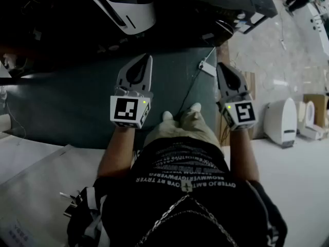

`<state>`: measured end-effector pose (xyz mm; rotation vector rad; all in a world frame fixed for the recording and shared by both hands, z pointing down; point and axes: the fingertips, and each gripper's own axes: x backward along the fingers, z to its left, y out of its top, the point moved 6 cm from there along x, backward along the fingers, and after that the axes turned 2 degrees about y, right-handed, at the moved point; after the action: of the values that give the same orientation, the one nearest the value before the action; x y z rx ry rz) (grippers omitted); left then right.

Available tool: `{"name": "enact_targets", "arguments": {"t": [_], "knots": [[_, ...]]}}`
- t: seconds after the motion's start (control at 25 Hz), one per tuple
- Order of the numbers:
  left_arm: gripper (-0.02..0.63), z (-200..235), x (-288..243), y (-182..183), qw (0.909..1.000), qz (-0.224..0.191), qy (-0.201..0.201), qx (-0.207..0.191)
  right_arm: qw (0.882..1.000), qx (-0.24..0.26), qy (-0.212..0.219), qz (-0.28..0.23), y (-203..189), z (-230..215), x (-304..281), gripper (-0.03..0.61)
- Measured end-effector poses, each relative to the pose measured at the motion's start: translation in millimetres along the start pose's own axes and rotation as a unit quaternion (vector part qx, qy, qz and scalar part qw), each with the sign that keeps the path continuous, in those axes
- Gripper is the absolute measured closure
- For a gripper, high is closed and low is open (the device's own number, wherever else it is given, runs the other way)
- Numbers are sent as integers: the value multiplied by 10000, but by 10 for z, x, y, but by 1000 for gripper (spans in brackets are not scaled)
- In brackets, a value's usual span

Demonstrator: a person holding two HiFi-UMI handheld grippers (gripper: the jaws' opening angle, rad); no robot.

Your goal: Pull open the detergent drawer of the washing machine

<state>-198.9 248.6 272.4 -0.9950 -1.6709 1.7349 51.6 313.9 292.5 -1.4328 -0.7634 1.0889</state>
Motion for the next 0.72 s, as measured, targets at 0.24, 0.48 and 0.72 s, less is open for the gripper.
{"name": "enact_targets", "arguments": {"t": [0.24, 0.48, 0.72], "knots": [[609, 25, 31, -25, 10000, 68, -14, -61, 9998, 186, -8, 42, -48, -28, -2, 577], [610, 23, -98, -45, 9995, 188, -6, -234, 9999, 98, 18, 31, -95, -120, -62, 577], [610, -122, -445, 89, 9995, 148, 130, -252, 9997, 129, 177, -87, -40, -551, -135, 577]]}}
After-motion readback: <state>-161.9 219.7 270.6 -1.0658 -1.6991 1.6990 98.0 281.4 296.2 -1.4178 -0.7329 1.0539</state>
